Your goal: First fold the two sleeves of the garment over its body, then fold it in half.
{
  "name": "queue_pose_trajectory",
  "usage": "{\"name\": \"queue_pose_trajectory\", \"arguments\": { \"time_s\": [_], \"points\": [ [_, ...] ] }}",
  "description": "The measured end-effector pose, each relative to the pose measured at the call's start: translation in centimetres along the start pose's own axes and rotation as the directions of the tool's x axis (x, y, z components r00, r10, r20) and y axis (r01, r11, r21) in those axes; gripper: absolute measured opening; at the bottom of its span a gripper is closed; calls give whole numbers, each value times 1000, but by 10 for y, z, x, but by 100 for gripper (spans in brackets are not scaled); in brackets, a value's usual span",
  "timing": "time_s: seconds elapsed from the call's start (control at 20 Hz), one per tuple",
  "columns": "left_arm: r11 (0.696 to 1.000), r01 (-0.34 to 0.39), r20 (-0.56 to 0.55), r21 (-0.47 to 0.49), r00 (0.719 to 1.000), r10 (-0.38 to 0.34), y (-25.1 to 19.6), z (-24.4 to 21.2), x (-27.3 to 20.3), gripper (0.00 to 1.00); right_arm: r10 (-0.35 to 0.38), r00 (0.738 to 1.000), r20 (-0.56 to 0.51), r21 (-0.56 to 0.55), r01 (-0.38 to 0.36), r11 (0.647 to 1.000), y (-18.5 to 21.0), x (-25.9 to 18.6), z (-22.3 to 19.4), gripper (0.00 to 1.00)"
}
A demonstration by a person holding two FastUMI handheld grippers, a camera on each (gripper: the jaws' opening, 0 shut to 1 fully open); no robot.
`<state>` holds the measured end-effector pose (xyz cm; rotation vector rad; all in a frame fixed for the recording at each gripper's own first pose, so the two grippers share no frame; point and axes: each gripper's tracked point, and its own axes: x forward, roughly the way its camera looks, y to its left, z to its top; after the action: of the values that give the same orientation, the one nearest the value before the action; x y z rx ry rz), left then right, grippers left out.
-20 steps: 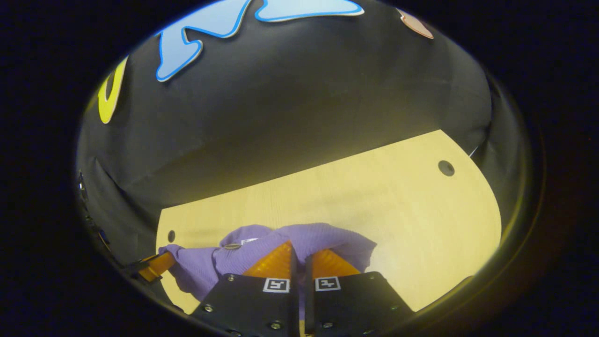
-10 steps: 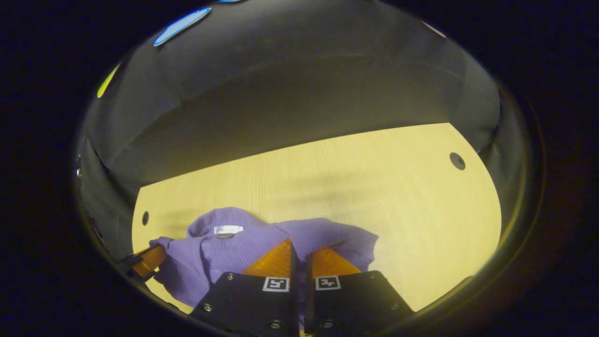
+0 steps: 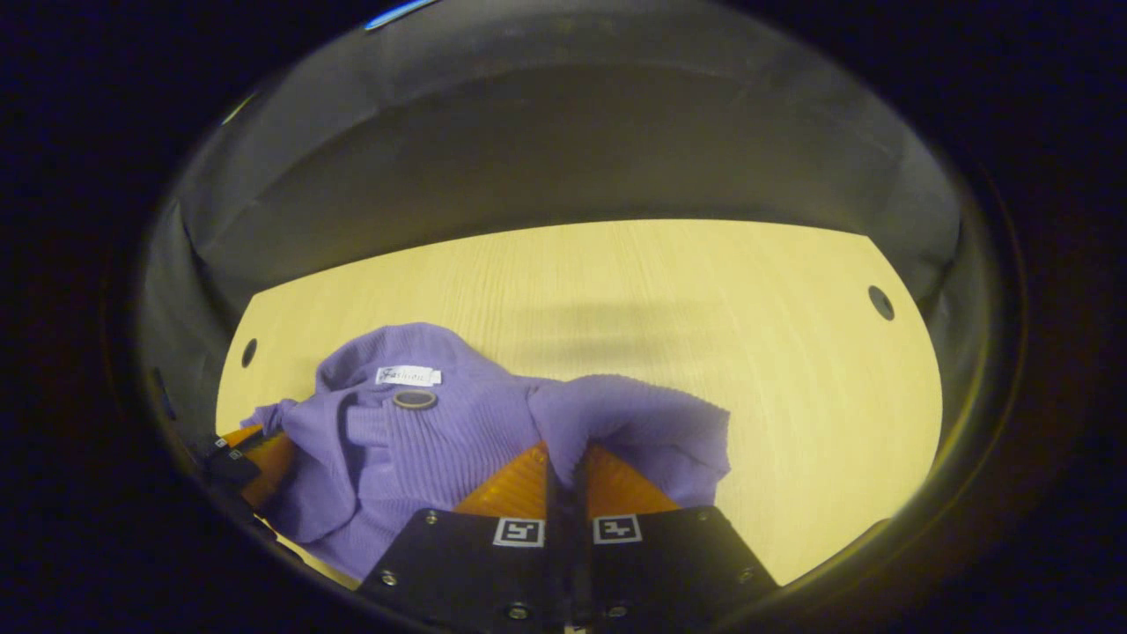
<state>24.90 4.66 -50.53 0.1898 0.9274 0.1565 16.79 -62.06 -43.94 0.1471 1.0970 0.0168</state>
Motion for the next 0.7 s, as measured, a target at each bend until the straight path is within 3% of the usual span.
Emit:
{"name": "queue_pose_trajectory", "arguments": {
  "time_s": [0.1,0.15,0.2,0.25,0.45,0.5,0.55,0.65,0.7],
  "points": [
    [1000,-9,16,0,1000,9,-2,-1,2,15,12,1000,4,7,-13,1000,-1,3,2,12],
    [1000,-5,24,-5,1000,5,-3,1,2,15,27,1000,4,19,-27,999,-2,1,3,25],
    [1000,-9,22,-3,1000,9,0,-1,2,14,43,999,-2,39,-43,998,-1,0,2,26],
    [1000,-4,22,3,1000,4,0,0,0,25,55,998,-4,63,-55,996,0,0,2,27],
    [1000,21,32,6,999,-21,0,5,-3,30,73,997,18,120,-75,990,1,-4,8,35],
    [999,32,42,1,999,-32,0,7,-6,37,79,996,36,112,-83,990,3,-9,12,35],
    [999,38,52,2,998,-38,1,11,-11,49,76,996,53,104,-81,991,4,-12,15,52],
    [999,47,80,4,996,-47,3,21,-22,68,55,994,91,77,-62,995,2,-24,22,69],
    [999,44,111,1,993,-44,6,28,-30,78,44,992,116,58,-51,997,2,-32,26,69]
  ]
}}
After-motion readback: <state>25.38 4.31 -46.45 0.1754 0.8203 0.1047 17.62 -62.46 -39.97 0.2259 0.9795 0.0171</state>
